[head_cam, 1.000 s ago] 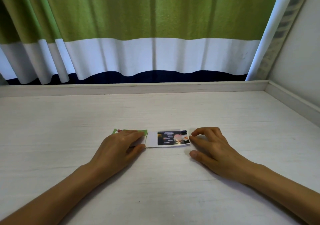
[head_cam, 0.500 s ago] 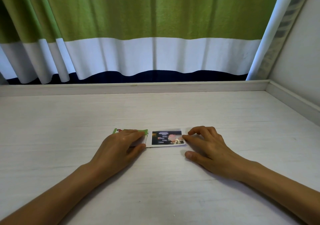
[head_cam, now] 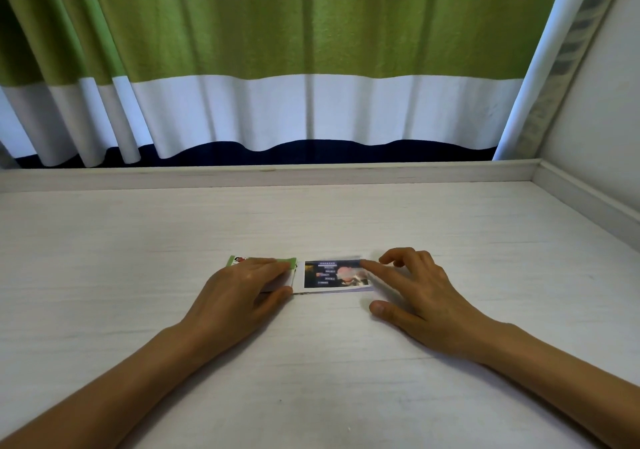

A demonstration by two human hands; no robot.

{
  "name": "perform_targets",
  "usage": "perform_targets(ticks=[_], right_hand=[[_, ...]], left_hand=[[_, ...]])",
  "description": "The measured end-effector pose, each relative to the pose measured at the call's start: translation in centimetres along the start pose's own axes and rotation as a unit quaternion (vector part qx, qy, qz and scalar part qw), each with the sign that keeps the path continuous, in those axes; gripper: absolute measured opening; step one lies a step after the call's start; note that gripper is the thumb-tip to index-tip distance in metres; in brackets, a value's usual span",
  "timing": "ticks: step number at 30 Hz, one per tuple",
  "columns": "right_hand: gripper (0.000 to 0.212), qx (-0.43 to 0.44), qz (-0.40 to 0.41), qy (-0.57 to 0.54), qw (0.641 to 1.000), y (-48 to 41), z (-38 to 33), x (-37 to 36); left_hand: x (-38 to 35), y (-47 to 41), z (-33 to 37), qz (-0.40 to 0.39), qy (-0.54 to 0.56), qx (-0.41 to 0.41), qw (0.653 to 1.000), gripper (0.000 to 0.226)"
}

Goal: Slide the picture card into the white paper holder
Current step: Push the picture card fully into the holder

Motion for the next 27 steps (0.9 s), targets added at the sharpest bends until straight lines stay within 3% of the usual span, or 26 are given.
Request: perform_targets(ticks=[9, 11, 14, 17, 19, 22, 24, 25, 27], right_hand=[[0.067, 0.008, -0.015, 0.035, 0.999, 0.1, -0.1, -0.3], [0.069, 0.005, -0.016, 0.033, 0.999, 0.1, -0.1, -0.3], [0.07, 0.001, -0.019, 0.033, 0.999, 0.1, -0.1, -0.3], [0.071, 0.0, -0.018, 0.036, 0.999, 0.1, 0.0, -0.4], [0.071, 0.0, -0.019, 0.036, 0.999, 0.1, 0.0, -0.4], [0.072, 0.0, -0.019, 0.034, 0.999, 0.1, 0.0, -0.5], [0.071, 0.001, -0.017, 0.031, 0.999, 0.1, 0.0, -0.4], [0.071, 0.002, -0.016, 0.03, 0.999, 0.1, 0.0, -0.4], [0.071, 0.001, -0.018, 0.028, 0.999, 0.1, 0.0, -0.4]], left_hand=[[0.1, 0.0, -0.5, 0.003, -0.003, 0.003, 1.0, 0.043], [1.0, -0.2, -1.3, 0.039, -0.006, 0.036, 0.999, 0.047], [2.8, 0.1, -3.7, 0.117, 0.045, 0.154, 0.98, 0.039], [3.5, 0.3, -6.1, 0.145, 0.198, 0.256, 0.935, 0.035], [3.9, 0.4, -6.9, 0.196, 0.323, 0.293, 0.878, 0.027], [5.0, 0.2, -7.0, 0.265, 0.495, 0.285, 0.777, 0.023], [5.0, -0.3, -6.3, 0.246, 0.601, 0.253, 0.717, 0.032], [4.7, -0.6, -5.8, 0.213, 0.635, 0.237, 0.703, 0.039], [3.6, -1.0, -4.5, 0.129, 0.641, 0.209, 0.727, 0.05]])
Point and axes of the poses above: each hand's wrist, its own y-axis away from the middle knuckle, its own x-axis out of the back of the hand, z = x × y, the point moved 7 cm from there along -y, towards the middle knuckle, and after that the axes turned 4 degrees about y, right-handed, at the moved point
